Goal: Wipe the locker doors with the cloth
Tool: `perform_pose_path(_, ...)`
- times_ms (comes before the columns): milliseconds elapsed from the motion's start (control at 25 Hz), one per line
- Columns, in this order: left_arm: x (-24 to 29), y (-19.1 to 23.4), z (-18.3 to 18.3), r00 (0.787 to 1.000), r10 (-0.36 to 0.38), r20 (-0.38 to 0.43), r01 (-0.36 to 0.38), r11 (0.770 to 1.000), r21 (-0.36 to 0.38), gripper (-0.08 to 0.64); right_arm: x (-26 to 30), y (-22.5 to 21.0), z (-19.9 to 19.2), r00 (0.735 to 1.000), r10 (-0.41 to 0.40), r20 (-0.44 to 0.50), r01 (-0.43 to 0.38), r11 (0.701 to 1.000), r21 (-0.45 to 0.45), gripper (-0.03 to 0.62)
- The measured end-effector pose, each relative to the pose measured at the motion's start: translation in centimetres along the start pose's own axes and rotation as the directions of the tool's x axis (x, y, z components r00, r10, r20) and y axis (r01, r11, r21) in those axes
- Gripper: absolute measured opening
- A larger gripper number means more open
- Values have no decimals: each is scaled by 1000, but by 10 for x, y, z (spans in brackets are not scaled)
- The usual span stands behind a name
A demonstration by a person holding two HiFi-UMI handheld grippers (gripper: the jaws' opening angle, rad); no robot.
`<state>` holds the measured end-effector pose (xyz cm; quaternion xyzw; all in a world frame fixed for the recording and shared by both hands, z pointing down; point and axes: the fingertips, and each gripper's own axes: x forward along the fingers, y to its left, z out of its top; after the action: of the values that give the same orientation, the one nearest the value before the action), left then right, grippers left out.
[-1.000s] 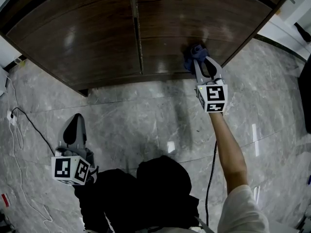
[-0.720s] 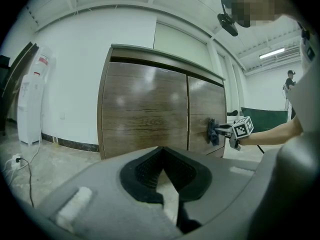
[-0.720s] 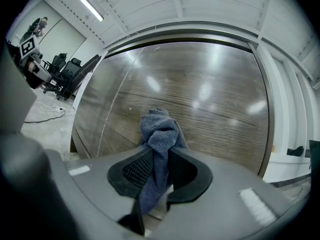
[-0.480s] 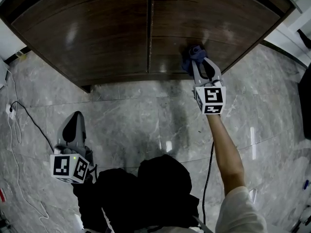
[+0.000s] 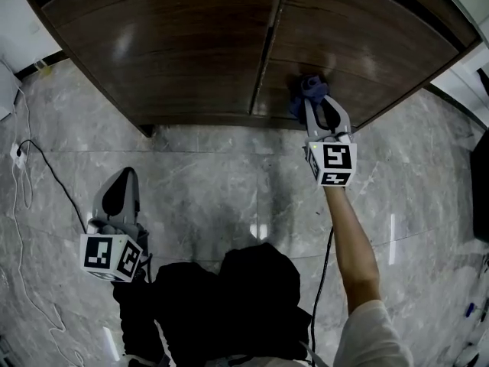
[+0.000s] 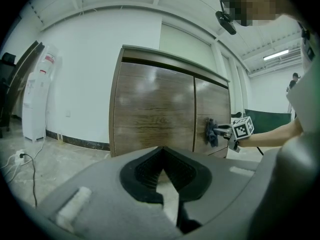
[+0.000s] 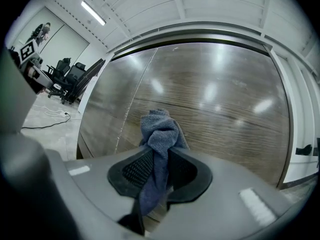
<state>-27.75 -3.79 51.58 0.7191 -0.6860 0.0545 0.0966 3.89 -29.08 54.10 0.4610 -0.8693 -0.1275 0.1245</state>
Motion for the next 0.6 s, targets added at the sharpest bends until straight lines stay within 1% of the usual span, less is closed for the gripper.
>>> perform_pose_path(360,-10,16,-1,1000,21,8,-21,1000,-10,2,10,22,13,1000,23,13,-23,1000,-2,88)
perform_pose_path(600,-16,23,-2,999,33,14,-33,999,-17,3,19,42,24,998,54,30,-54,998,-11,89)
